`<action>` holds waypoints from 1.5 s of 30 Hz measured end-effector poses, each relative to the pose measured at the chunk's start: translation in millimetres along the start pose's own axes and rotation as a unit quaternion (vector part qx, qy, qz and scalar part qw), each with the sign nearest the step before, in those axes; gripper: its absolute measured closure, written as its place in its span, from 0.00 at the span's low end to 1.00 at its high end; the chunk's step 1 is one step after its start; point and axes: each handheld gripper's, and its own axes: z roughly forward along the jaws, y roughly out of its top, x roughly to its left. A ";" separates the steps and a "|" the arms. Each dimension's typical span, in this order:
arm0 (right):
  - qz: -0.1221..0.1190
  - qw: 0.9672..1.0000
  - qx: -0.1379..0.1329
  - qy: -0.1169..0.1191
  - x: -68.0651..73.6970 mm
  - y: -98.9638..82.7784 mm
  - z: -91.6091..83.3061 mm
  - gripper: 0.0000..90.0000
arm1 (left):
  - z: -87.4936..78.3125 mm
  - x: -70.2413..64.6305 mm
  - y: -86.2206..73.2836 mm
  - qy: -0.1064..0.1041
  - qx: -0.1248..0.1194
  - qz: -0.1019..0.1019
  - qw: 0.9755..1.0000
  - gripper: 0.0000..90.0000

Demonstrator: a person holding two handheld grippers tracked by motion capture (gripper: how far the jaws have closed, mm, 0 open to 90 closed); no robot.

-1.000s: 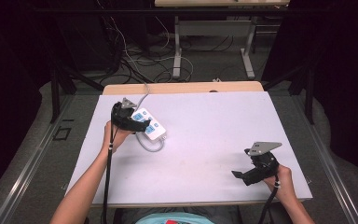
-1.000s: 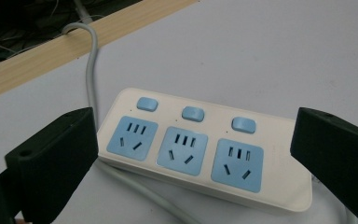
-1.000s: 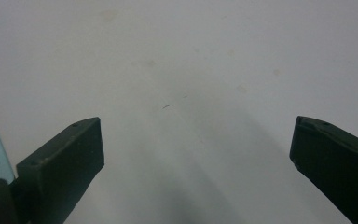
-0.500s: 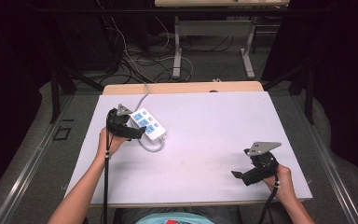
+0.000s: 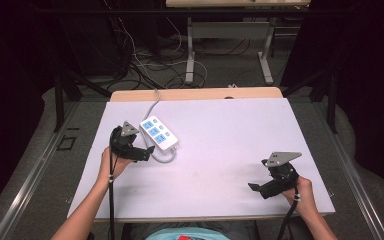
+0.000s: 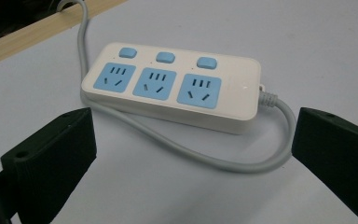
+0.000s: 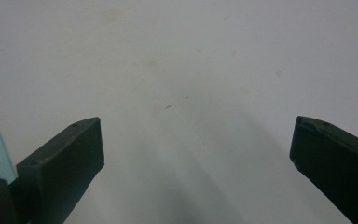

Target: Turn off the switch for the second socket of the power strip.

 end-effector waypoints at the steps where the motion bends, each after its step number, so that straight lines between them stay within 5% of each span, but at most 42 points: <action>1: 0.000 1.000 0.000 0.000 0.1 0.0 0.1 0.03 | -2.4 -1.7 -0.7 0.001 0.002 0.003 1.000 0.00; 22: 0.002 1.000 -0.001 -0.003 0.3 0.0 0.5 0.03 | -41.3 -29.5 -34.2 -0.005 -0.005 0.018 1.000 0.00; 45: 0.000 1.000 -0.002 0.000 0.3 0.2 2.2 0.03 | -73.0 -41.6 -72.2 -0.011 -0.012 0.040 0.999 0.00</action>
